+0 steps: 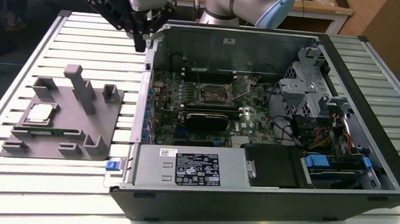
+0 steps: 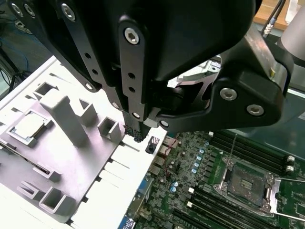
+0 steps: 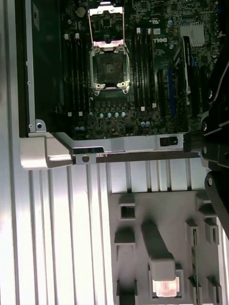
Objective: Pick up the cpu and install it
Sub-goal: 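Reach for the cpu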
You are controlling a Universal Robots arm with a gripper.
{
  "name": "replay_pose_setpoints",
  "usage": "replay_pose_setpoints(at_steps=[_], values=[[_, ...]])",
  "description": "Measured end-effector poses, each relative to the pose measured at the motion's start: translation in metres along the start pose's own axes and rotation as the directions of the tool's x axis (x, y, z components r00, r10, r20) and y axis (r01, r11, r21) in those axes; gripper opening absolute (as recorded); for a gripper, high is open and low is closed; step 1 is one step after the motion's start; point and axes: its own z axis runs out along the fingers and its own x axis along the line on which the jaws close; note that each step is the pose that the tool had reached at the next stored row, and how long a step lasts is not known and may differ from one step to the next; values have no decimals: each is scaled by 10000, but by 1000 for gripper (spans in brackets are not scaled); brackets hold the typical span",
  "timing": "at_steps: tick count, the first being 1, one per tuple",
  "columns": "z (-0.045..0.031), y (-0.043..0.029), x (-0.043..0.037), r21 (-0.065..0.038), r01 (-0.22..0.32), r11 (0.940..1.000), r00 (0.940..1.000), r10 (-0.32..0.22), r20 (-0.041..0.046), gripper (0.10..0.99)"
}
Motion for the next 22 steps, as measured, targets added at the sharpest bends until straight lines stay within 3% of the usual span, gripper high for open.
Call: replay_pose_setpoints(at_steps=[22], values=[[0, -20, 268, 0, -1, 10000, 10000, 1, 0, 106]])
